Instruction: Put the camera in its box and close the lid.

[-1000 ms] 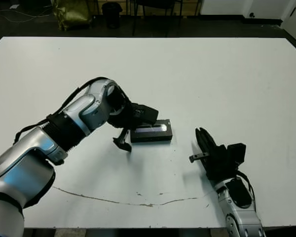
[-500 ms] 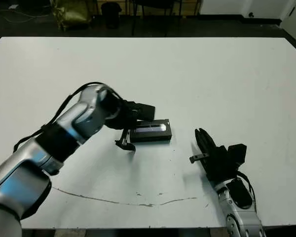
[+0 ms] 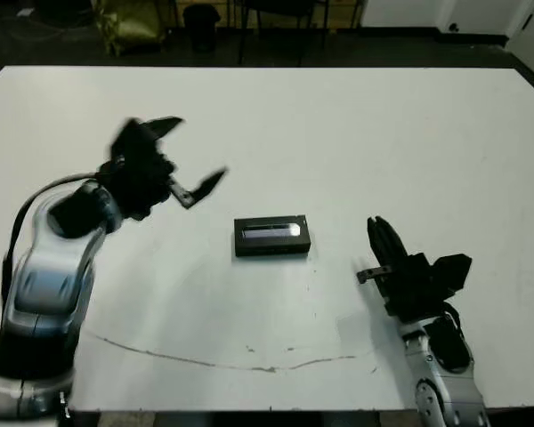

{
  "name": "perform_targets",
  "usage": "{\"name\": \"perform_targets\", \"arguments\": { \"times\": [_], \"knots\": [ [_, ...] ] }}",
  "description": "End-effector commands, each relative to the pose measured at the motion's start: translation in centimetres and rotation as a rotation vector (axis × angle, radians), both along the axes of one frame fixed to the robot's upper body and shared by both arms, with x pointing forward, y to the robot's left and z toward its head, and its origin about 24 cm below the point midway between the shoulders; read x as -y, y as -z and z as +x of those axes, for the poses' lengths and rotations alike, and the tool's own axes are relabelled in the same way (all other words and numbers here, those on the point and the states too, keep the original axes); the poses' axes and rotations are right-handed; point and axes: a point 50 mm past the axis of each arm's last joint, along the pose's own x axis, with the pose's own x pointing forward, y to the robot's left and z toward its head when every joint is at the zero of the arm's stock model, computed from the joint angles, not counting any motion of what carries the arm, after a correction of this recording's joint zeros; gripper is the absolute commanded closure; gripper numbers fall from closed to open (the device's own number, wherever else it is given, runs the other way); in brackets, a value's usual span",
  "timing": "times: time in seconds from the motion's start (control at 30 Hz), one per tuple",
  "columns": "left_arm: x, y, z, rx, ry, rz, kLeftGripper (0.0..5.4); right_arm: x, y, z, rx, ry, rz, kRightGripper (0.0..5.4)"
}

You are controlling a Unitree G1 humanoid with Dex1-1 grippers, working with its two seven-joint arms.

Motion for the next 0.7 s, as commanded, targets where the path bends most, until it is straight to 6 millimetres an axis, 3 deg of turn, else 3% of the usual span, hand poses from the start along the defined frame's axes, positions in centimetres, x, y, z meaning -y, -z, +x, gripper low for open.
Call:
{"name": "perform_targets", "arguments": {
  "times": [0.03,0.2,0.47,0.7],
  "knots": [
    [-1.7,1.6,-1.8,-0.005,-0.119,-0.090,2.14,0.3,0.2,-0.3,-0.022,0.020,0.008,5.40],
    [-2.8,4.9,-4.2,-0.016,-0.205,-0.200,3.39,0.1,0.8,-0.8,-0.061,0.050,0.014,5.40],
    [-2.0,7.9,-6.3,-0.031,-0.275,-0.264,5.39,-0.8,1.4,-1.7,-0.065,0.111,-0.037,5.40],
    [-1.0,9.0,-6.2,-0.001,-0.285,-0.275,5.39,-1.6,2.3,-2.2,-0.155,0.154,-0.047,5.40]
  ]
}}
